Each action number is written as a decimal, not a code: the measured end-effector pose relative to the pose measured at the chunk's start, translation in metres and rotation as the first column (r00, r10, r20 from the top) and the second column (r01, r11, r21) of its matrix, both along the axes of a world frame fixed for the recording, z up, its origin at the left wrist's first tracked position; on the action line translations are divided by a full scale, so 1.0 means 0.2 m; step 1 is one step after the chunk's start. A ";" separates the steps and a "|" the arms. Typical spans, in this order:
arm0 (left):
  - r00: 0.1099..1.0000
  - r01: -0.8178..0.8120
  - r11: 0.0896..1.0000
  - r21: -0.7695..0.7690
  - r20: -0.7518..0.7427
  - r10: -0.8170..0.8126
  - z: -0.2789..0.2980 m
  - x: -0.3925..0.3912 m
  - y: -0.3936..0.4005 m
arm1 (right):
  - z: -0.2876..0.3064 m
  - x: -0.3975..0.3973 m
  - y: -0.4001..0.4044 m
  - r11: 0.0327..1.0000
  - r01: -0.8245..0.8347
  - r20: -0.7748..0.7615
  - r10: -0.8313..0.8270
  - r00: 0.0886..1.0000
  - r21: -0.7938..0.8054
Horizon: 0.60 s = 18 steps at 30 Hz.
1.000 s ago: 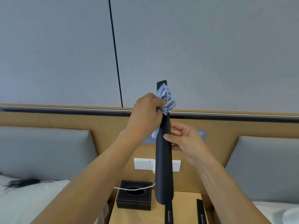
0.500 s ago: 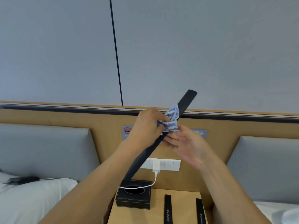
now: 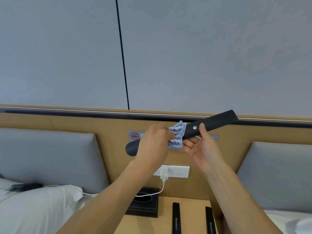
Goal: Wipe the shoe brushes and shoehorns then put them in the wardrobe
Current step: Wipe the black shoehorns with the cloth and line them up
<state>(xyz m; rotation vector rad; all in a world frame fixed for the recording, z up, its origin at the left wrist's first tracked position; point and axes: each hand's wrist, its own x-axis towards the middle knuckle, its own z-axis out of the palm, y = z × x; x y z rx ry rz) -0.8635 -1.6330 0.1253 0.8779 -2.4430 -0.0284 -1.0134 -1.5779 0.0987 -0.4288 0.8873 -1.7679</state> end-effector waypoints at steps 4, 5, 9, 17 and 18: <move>0.997 -0.059 0.998 -0.018 -0.047 0.058 -0.02 0.04 -0.03 | -0.01 0.00 0.00 0.997 0.074 0.021 -0.074 0.997 -0.014; 0.996 -0.075 0.997 -0.023 -0.060 0.073 -0.02 0.05 -0.04 | -0.02 -0.01 0.00 0.996 0.088 0.030 -0.087 0.996 -0.028; 0.984 -0.130 0.991 -0.023 -0.127 0.126 -0.03 0.15 -0.08 | -0.02 -0.05 0.03 0.987 0.134 0.081 -0.128 0.989 -0.085; 0.947 -0.266 0.963 0.046 -0.173 0.270 -0.06 0.35 -0.21 | 0.00 -0.06 0.04 0.983 0.147 0.135 -0.131 0.982 -0.114; 0.942 -0.288 0.956 0.054 -0.166 0.293 -0.06 0.36 -0.22 | 0.00 -0.06 0.04 0.984 0.143 0.139 -0.127 0.982 -0.110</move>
